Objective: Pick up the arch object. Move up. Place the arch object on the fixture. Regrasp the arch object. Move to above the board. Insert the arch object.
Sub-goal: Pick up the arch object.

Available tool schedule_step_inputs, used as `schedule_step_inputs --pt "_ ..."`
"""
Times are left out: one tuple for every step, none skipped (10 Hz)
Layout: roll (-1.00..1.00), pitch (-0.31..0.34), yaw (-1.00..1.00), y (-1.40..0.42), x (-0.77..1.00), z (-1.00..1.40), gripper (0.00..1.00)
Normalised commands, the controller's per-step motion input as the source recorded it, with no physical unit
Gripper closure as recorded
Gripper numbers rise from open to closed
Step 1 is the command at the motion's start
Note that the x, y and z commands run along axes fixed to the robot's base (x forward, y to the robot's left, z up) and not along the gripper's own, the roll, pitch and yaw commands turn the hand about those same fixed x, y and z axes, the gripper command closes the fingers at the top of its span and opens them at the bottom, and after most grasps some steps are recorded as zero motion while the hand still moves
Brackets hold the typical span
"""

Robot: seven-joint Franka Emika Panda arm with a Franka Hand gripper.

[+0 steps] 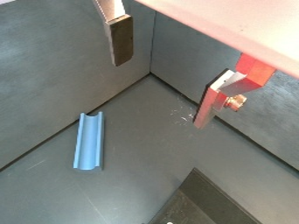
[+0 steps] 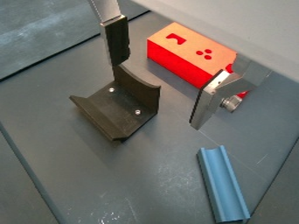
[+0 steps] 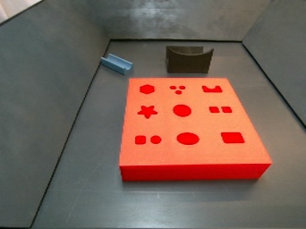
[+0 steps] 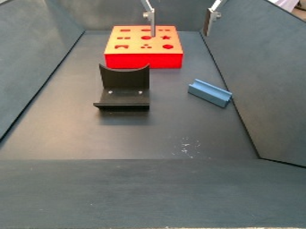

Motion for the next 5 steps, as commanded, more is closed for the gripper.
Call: schedule_step_inputs --pt "0.00 0.000 0.00 0.05 -0.02 0.00 0.00" --pt "0.05 -0.089 0.45 -0.09 0.10 -0.59 0.00" --pt "0.05 -0.076 0.73 -0.30 0.01 -0.93 0.00" --pt "0.09 0.013 0.81 -0.35 0.01 -1.00 0.00" --pt "0.11 0.063 0.79 -0.35 0.00 -1.00 0.00"
